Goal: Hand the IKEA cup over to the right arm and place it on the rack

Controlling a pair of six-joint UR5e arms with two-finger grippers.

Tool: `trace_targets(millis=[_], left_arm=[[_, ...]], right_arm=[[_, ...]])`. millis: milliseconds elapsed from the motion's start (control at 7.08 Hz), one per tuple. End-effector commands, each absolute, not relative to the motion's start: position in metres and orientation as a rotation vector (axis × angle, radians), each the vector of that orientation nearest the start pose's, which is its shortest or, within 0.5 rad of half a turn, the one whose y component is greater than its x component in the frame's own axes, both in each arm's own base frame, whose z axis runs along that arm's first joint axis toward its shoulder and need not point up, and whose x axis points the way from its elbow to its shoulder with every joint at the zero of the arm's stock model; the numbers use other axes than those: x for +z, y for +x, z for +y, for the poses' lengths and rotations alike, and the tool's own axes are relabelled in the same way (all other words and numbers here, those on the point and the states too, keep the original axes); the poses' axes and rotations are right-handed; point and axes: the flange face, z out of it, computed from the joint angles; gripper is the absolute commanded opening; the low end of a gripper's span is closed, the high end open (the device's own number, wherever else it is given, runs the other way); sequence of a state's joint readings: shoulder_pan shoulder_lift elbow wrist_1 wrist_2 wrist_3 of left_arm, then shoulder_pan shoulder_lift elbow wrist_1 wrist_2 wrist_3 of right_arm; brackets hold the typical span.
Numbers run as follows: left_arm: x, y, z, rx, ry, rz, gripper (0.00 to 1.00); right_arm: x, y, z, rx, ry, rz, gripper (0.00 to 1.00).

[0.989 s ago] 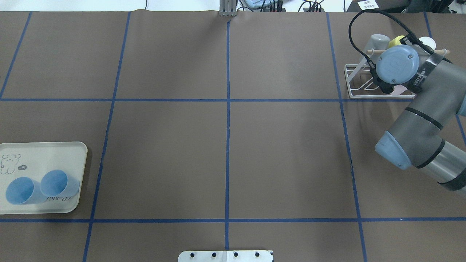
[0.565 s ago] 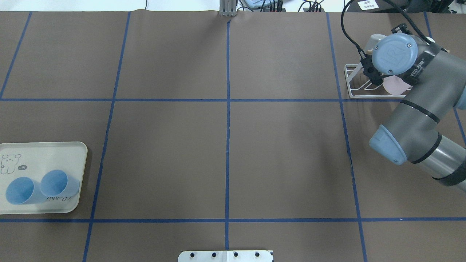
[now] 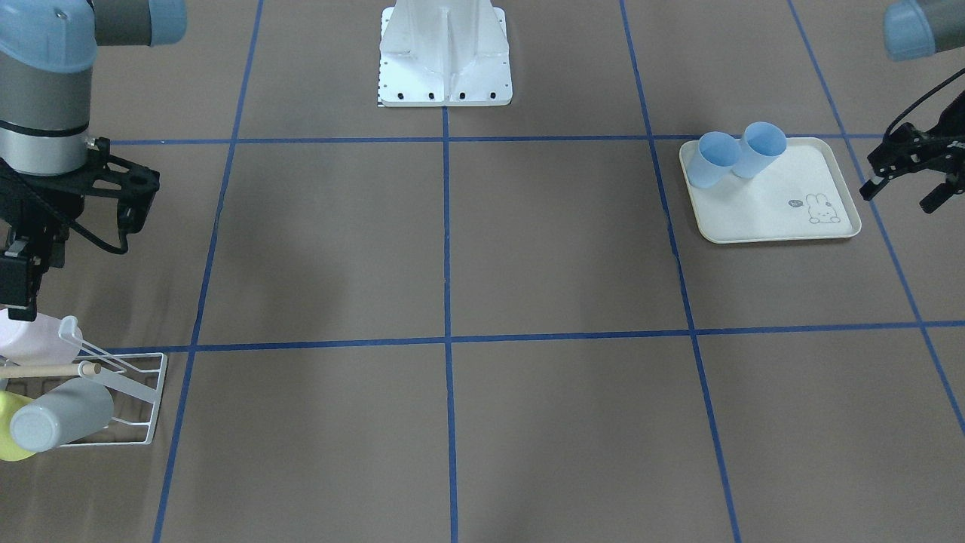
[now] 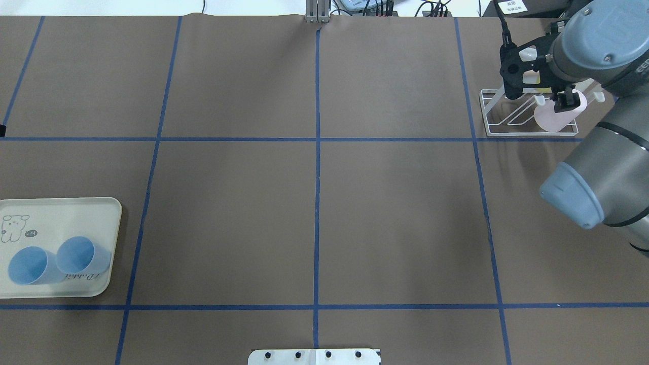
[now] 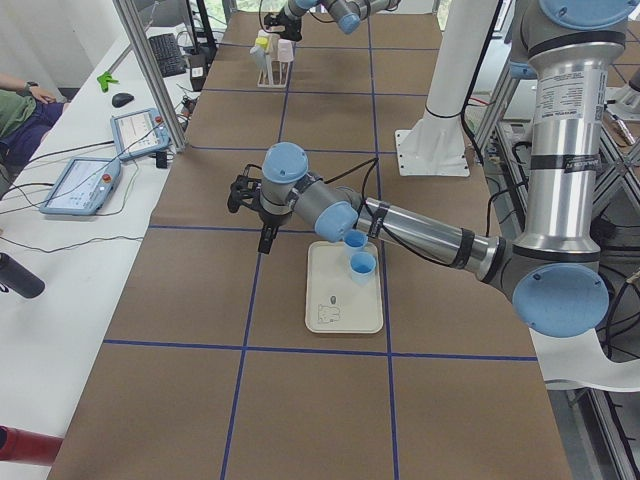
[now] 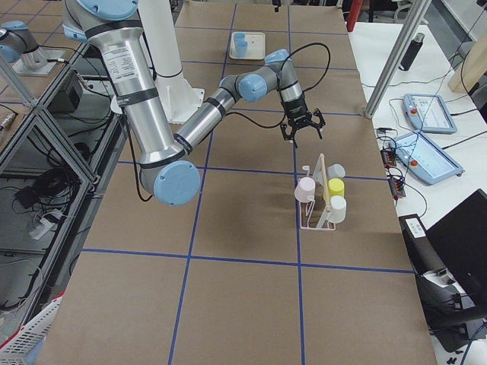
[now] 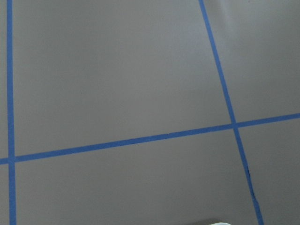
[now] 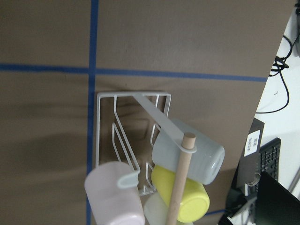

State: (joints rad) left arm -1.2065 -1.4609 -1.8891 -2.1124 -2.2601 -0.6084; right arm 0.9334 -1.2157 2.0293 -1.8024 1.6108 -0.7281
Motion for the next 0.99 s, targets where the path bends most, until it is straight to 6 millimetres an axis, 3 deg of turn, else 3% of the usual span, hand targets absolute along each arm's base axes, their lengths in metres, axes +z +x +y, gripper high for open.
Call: trace_targets(millis=[0,283,424,848], left_arm=[[0.498,0.18,-0.42,0.074,0.305,0.922,1.0],[0.485,0.208,-0.369,0.17,0.252,0.946,1.0],[0.483,0.224,-0.353,0.214,0.224,0.956,1.0],[0.493,0.254,-0.332,0.275,0.224,0.908,0.94]], right_arm=[[0.259,-0.206,-0.496,-1.075,0.709,-0.417,0.98],[0.236,-0.215,-0.485,-0.724,0.677,-0.725,0.99],[0.236,-0.224,-0.48,-0.708,0.658,-0.745,0.99],[0.239,-0.226,-0.48,-0.708,0.652,-0.738,0.99]])
